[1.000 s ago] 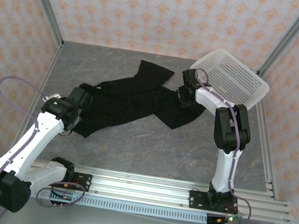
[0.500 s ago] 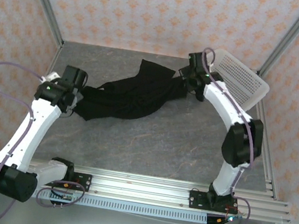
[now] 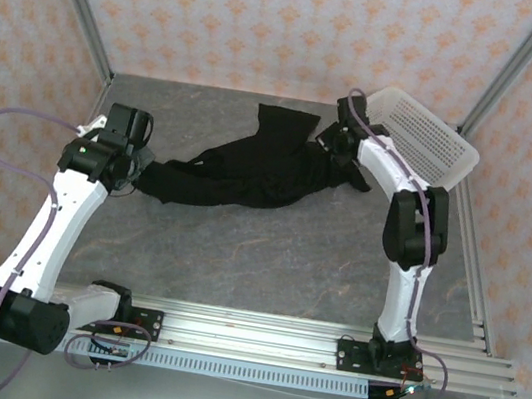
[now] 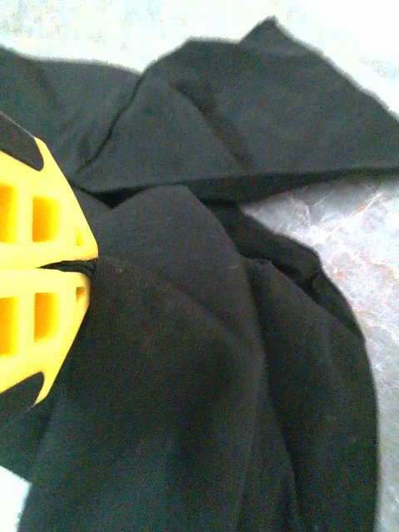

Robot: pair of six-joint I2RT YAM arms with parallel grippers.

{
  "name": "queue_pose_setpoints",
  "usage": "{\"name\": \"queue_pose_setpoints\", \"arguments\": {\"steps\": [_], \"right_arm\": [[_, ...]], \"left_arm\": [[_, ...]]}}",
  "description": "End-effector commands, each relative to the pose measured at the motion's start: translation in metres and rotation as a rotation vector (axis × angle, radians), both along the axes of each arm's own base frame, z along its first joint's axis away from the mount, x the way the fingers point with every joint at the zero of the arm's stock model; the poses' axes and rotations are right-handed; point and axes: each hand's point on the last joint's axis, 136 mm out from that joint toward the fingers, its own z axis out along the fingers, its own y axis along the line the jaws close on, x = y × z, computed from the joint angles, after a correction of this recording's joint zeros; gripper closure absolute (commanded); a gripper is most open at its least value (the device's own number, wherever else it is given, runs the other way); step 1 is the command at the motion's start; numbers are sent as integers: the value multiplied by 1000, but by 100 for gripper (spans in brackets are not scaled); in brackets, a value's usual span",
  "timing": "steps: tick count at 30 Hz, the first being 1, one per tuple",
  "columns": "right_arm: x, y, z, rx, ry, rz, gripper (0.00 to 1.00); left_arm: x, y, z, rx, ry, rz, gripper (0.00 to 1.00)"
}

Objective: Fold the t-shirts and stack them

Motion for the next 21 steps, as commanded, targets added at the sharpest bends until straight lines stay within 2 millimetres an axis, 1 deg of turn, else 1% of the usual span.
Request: {"name": "queue_pose_setpoints", "arguments": {"steps": [1, 4, 6, 8, 10, 12, 14, 17, 21], "right_arm": [[30, 1, 21, -51, -87, 64, 100], [49, -6, 10, -82, -67, 51, 100], [60, -16, 4, -99, -56, 18, 100], [68, -32, 2, -120, -51, -27, 100], [74, -53, 2, -136, -48, -81, 100], [77, -76, 4, -147, -44, -131, 100], [78, -95, 6, -157, -42, -159, 100], [79, -113, 14, -171, -53, -179, 100], [74, -137, 26, -209, -52, -236, 100]], "left_arm": [[4, -8, -4, -58, -35, -18, 100], [5, -12, -18, -87, -19, -22, 100], [6, -16, -22, -105, -16, -31, 100], [10, -20, -24, -118, -17, -49, 100], [14, -24, -24, -135, -23, -71, 100], [19, -30, -24, -154, -25, -97, 100], [23, -35, -24, -171, -34, -115, 100], [28, -42, -25, -194, -42, -143, 100], [34, -50, -28, -212, -39, -173, 100]]}}
